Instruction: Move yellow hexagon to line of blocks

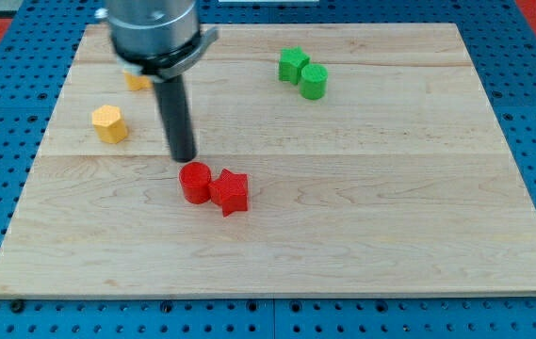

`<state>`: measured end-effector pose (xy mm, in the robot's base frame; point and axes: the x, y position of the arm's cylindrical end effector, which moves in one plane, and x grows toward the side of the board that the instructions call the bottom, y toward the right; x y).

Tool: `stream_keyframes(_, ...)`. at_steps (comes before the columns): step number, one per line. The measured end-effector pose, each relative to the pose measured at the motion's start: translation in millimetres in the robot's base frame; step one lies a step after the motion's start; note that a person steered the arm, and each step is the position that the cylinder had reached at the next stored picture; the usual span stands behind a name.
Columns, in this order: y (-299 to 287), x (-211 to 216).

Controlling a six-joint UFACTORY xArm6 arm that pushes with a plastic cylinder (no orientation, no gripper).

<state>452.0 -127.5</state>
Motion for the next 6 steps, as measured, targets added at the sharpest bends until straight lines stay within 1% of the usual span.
stream_keyframes(1, -46.7, -27.3)
stream_keyframes(2, -72.6, -4.7)
stream_keyframes(3, -84.2, -30.6)
stream_keyframes(4, -76.6, -107.9)
stream_keyframes(5, -41.3, -71.0)
stream_keyframes(6, 84.8, -83.6)
